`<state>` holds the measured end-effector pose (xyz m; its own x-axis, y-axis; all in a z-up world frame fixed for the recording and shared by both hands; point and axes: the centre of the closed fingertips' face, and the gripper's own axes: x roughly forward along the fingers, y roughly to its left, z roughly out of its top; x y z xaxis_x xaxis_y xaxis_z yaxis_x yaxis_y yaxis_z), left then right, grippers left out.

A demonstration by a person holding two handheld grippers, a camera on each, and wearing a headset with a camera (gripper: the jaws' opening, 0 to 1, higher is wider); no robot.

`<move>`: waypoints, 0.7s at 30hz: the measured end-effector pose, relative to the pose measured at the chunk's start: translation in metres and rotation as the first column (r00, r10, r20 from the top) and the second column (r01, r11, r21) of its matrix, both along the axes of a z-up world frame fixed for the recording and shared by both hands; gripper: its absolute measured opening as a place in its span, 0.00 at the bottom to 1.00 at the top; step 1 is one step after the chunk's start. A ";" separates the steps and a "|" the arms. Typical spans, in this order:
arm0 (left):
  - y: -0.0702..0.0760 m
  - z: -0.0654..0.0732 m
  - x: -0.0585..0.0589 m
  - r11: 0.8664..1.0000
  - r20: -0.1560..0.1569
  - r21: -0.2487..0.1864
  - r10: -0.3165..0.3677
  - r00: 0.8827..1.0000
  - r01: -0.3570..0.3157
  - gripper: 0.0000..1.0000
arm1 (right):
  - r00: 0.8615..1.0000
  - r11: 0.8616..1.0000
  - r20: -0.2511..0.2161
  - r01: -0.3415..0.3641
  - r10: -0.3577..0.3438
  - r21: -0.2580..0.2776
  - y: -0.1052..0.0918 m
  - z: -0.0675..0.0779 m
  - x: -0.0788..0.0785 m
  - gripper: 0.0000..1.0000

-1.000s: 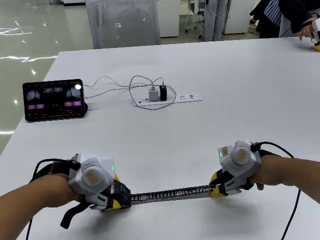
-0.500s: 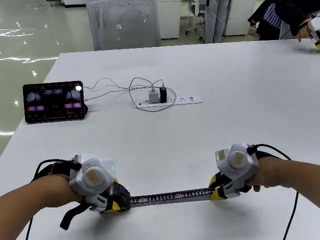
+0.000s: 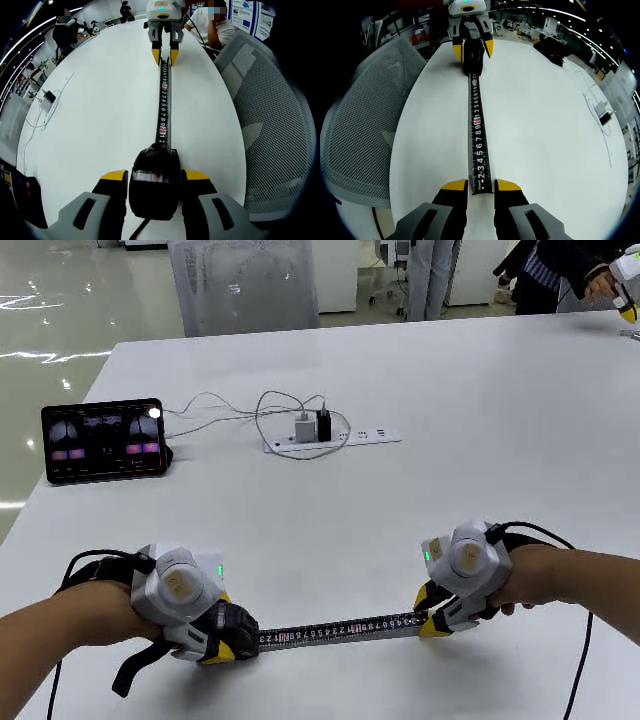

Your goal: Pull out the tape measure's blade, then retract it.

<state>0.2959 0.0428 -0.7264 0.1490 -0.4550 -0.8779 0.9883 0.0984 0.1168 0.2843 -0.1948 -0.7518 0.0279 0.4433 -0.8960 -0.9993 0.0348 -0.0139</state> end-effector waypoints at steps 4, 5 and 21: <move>-0.001 0.003 0.001 1.000 -0.011 -0.019 0.018 1.000 -0.019 0.47 | 1.000 1.000 -0.001 -0.010 0.010 -0.013 -0.003 0.001 -0.001 0.21; -0.001 0.003 0.001 1.000 -0.009 -0.020 0.019 1.000 -0.019 0.49 | 1.000 1.000 -0.002 -0.008 0.008 -0.018 -0.004 0.001 -0.001 0.22; 0.003 0.002 -0.007 0.998 -0.043 -0.035 0.048 0.998 -0.049 0.73 | 0.999 0.999 -0.024 0.037 -0.038 -0.016 -0.010 0.000 -0.008 0.40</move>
<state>0.2889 0.0455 -0.7240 0.1348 -0.4798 -0.8669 0.9862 0.1497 0.0704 0.2764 -0.2047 -0.7521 0.0223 0.4288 -0.9031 -0.9973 0.0723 0.0097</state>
